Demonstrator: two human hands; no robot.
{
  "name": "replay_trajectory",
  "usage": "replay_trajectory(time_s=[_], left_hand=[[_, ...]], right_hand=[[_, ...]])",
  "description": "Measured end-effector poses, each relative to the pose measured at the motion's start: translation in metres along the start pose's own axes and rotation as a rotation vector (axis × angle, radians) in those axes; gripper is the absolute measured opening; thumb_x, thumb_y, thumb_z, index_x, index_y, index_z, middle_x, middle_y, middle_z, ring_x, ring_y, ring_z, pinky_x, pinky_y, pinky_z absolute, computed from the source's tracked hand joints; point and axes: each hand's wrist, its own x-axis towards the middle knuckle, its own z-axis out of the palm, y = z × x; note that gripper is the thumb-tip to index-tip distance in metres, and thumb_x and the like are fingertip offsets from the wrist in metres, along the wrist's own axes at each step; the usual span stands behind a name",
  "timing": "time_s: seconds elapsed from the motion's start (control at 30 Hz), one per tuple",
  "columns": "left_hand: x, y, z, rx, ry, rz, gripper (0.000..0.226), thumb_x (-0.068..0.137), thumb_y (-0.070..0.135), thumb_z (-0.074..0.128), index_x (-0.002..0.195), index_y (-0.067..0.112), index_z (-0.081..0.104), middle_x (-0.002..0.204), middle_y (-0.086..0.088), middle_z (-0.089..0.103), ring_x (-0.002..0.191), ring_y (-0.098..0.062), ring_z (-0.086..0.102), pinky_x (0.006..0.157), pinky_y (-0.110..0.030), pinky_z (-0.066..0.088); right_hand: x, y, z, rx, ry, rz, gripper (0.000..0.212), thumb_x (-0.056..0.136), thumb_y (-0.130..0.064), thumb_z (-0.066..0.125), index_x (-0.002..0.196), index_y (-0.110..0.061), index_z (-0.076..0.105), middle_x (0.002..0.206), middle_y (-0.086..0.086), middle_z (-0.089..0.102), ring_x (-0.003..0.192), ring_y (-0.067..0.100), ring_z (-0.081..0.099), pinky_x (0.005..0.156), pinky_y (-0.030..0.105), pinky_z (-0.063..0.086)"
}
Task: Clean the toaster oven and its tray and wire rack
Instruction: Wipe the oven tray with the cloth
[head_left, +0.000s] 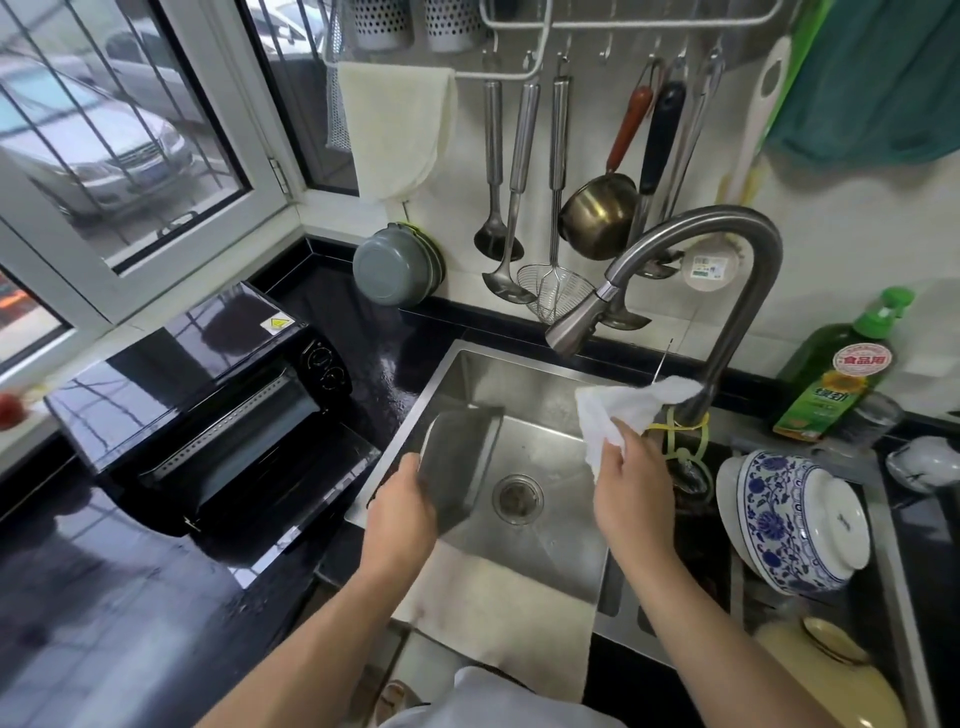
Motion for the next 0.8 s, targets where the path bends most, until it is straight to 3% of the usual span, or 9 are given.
replay_trajectory(time_s=[0.1, 0.17, 0.33, 0.43, 0.53, 0.63, 0.73, 0.8], left_hand=[[0.012, 0.012, -0.007, 0.055, 0.056, -0.013, 0.021, 0.096, 0.000, 0.039, 0.093, 0.020, 0.042, 0.072, -0.001, 0.054, 0.068, -0.025, 0.055, 0.053, -0.037, 0.041], [0.016, 0.009, -0.013, 0.033, 0.055, -0.018, 0.018, 0.100, 0.006, 0.036, 0.100, 0.022, 0.045, 0.079, -0.005, 0.059, 0.074, -0.028, 0.060, 0.058, -0.040, 0.045], [0.002, -0.004, -0.020, -0.050, 0.071, 0.137, 0.020, 0.109, 0.020, 0.041, 0.110, 0.039, 0.047, 0.080, 0.005, 0.066, 0.072, -0.012, 0.065, 0.054, -0.028, 0.047], [0.004, -0.006, -0.017, -0.145, 0.062, 0.140, 0.021, 0.110, 0.026, 0.042, 0.107, 0.047, 0.047, 0.087, 0.011, 0.067, 0.077, -0.007, 0.067, 0.061, -0.029, 0.054], [0.016, -0.003, -0.016, -0.289, 0.098, 0.028, 0.022, 0.109, 0.019, 0.045, 0.101, 0.039, 0.051, 0.090, 0.007, 0.067, 0.082, -0.015, 0.068, 0.060, -0.026, 0.047], [0.028, -0.008, -0.020, -0.720, 0.030, -0.203, 0.021, 0.106, 0.013, 0.049, 0.114, 0.024, 0.066, 0.104, -0.004, 0.077, 0.097, -0.025, 0.075, 0.073, -0.031, 0.058], [0.023, -0.012, -0.023, -1.043, -0.093, -0.267, 0.028, 0.110, 0.021, 0.047, 0.133, 0.021, 0.062, 0.120, -0.007, 0.076, 0.111, -0.028, 0.074, 0.095, -0.048, 0.058], [0.013, -0.010, -0.020, -1.144, -0.147, -0.247, 0.032, 0.112, 0.028, 0.043, 0.140, 0.024, 0.057, 0.127, -0.006, 0.074, 0.116, -0.028, 0.072, 0.097, -0.048, 0.058]], right_hand=[[0.002, 0.020, -0.004, -0.076, -0.012, 0.089, 0.038, 0.105, -0.028, 0.036, 0.105, -0.007, 0.066, 0.090, 0.007, 0.065, 0.093, 0.031, 0.062, 0.078, 0.045, 0.053], [0.005, 0.030, -0.011, -0.107, -0.045, 0.185, 0.045, 0.107, -0.034, 0.032, 0.093, -0.006, 0.064, 0.076, 0.005, 0.059, 0.080, 0.028, 0.059, 0.073, 0.043, 0.051], [0.010, 0.044, -0.021, -0.044, -0.066, 0.387, 0.050, 0.108, -0.042, 0.027, 0.112, -0.006, 0.062, 0.075, -0.006, 0.044, 0.072, 0.018, 0.043, 0.071, 0.034, 0.034], [0.007, 0.048, -0.019, 0.066, -0.093, 0.431, 0.051, 0.107, -0.044, 0.028, 0.120, -0.007, 0.061, 0.088, 0.003, 0.056, 0.080, 0.021, 0.053, 0.075, 0.038, 0.043], [0.005, 0.044, -0.018, 0.242, -0.145, 0.550, 0.048, 0.107, -0.040, 0.030, 0.127, -0.008, 0.059, 0.110, 0.013, 0.062, 0.101, 0.032, 0.059, 0.094, 0.049, 0.049], [0.003, 0.039, -0.021, 0.449, -0.131, 0.670, 0.044, 0.107, -0.039, 0.034, 0.132, -0.010, 0.056, 0.113, 0.012, 0.061, 0.103, 0.033, 0.060, 0.096, 0.048, 0.049], [-0.005, 0.018, -0.024, 0.530, -0.048, 0.565, 0.041, 0.106, -0.042, 0.036, 0.131, -0.017, 0.056, 0.112, 0.004, 0.061, 0.100, 0.024, 0.061, 0.089, 0.043, 0.049], [-0.015, -0.008, -0.017, 0.505, -0.027, 0.349, 0.030, 0.106, -0.041, 0.036, 0.108, -0.024, 0.061, 0.102, 0.001, 0.063, 0.091, 0.020, 0.063, 0.083, 0.045, 0.052]])
